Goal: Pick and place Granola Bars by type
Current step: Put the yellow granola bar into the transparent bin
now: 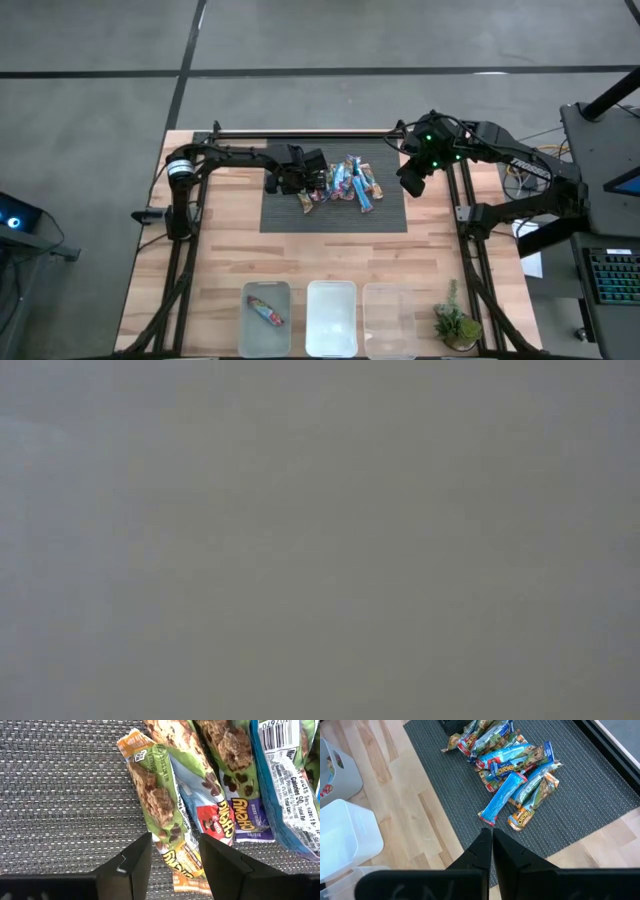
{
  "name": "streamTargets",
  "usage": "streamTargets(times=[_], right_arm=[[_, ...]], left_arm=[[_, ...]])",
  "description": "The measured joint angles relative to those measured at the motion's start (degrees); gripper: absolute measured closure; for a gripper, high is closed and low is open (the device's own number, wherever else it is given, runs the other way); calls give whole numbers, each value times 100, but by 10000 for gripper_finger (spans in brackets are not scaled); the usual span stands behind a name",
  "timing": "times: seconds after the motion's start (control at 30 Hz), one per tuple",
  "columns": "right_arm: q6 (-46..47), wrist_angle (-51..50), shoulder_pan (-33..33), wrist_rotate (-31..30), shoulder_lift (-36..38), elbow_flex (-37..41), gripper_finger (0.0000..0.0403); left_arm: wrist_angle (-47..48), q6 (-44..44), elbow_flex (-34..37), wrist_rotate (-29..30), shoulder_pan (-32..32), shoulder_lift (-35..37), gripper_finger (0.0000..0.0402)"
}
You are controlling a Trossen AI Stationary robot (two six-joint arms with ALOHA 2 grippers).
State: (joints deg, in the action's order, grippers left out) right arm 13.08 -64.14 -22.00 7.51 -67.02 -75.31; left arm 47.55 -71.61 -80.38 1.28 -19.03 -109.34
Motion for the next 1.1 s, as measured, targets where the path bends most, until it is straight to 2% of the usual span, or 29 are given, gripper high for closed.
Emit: streamTargets(times=[1.1], right_arm=[[-94, 13, -2, 0, 0, 0, 394]], left_arm=[[133, -258, 4, 109, -37, 0, 254]])
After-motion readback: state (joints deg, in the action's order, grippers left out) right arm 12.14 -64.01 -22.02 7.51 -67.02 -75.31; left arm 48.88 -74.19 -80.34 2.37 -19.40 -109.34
